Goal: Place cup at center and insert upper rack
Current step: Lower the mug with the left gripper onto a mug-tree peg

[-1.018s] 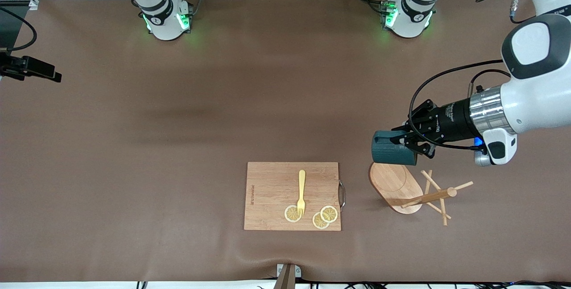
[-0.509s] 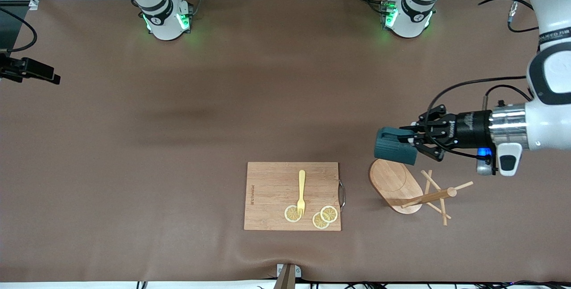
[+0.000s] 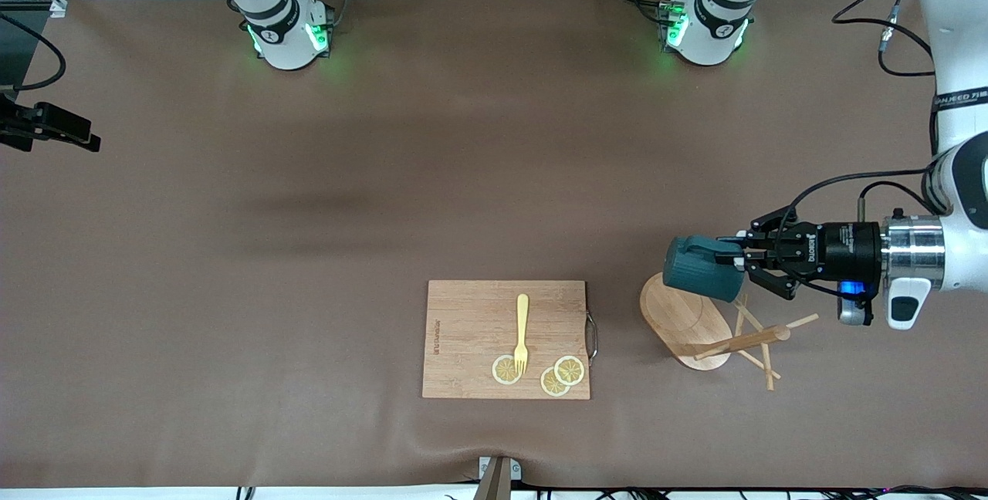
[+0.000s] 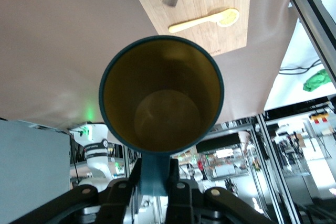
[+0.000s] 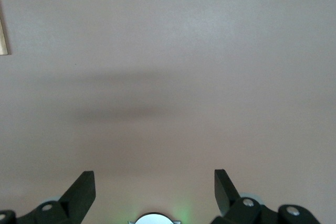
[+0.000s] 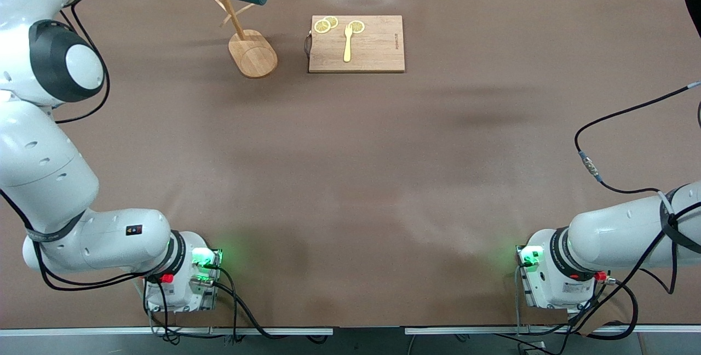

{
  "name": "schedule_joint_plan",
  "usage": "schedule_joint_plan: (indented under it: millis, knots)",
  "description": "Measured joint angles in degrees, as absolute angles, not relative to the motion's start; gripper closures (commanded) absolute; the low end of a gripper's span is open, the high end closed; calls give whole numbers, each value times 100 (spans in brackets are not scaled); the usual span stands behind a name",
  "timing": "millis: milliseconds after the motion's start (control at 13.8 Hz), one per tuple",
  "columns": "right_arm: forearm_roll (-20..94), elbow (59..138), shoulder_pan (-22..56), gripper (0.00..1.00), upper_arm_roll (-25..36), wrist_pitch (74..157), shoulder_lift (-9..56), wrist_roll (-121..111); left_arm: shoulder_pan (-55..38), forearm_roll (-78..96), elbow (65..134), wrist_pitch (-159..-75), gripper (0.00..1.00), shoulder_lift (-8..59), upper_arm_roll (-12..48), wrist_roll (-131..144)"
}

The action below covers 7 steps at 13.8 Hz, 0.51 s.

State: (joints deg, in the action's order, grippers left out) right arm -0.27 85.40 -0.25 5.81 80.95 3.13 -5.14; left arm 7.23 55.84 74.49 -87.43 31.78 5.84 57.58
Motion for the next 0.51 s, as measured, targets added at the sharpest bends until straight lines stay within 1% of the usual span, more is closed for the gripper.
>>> schedule_joint_plan:
  millis: [509]
  knots:
    - [-27,8544,-25,0,582,8081,313,-510,851,6008,7448,-8742,100,3482,590,5516]
